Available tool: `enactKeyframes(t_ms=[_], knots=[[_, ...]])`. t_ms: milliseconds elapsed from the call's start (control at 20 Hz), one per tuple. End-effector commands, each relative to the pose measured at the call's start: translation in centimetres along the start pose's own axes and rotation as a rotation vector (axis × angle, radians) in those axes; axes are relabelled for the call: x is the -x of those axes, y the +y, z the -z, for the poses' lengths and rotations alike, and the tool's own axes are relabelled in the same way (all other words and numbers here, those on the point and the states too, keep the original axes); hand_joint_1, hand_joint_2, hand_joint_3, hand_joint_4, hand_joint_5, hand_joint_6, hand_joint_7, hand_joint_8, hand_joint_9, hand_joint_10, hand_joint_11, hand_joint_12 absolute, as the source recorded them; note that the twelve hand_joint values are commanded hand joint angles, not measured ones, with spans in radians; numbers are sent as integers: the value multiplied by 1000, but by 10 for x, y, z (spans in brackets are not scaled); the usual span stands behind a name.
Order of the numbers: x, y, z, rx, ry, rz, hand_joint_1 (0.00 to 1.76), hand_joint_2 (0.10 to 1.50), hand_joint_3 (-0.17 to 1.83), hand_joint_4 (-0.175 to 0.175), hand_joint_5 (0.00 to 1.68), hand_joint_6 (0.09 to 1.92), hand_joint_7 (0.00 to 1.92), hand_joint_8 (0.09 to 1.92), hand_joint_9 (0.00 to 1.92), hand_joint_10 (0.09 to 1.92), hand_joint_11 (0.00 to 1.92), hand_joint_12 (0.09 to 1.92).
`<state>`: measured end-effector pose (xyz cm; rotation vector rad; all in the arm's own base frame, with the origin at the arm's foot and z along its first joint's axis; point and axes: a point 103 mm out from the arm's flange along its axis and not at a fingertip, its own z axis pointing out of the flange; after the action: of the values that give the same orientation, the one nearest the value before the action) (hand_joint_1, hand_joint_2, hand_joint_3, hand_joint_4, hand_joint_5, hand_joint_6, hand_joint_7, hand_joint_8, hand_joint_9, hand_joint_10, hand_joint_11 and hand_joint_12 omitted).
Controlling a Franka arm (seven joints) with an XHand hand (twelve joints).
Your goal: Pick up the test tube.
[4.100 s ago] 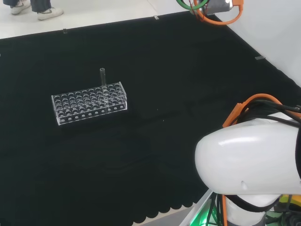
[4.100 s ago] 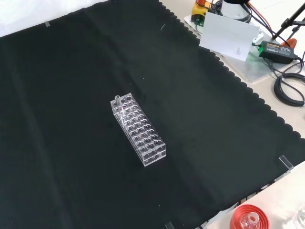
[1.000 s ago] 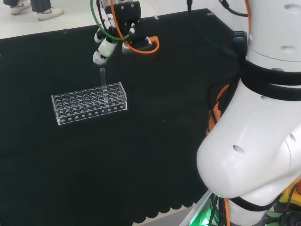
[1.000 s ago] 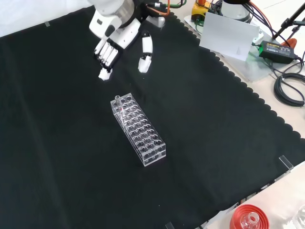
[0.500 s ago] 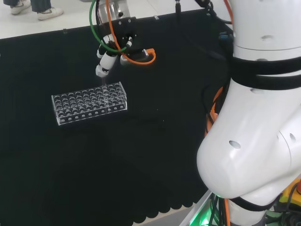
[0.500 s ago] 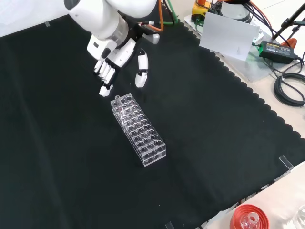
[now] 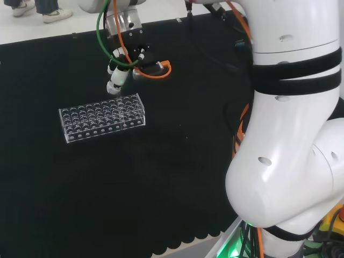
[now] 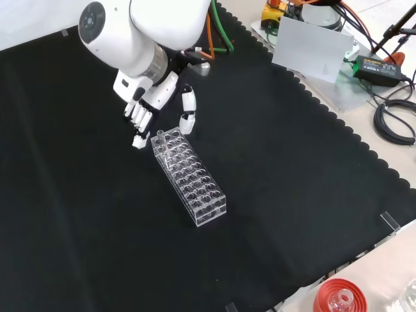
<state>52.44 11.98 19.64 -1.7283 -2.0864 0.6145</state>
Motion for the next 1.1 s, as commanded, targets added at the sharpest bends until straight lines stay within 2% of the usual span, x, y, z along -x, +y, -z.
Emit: enactKeyframes(t_ms=[50,250,400,600,700,850,1100], knots=[[-1,10,-9,-11,-22,5,712,824,401,-85,262,87,277,948,323,1007,132,1536],[4,10,-12,14,-11,-10,772,807,420,-95,322,88,412,926,437,967,233,1503],[5,9,-12,44,3,-16,834,785,452,-108,395,154,559,898,561,914,346,1460],[5,9,-9,90,24,-36,930,729,558,-147,466,630,792,839,736,828,504,1401],[3,11,-7,109,43,-49,975,704,605,-168,539,785,916,811,825,795,570,1376],[-2,15,-4,115,52,-50,1037,671,665,-175,651,862,1042,779,935,751,651,1344],[-9,21,-1,116,59,-38,1073,644,700,-175,678,892,1100,769,985,732,688,1335]])
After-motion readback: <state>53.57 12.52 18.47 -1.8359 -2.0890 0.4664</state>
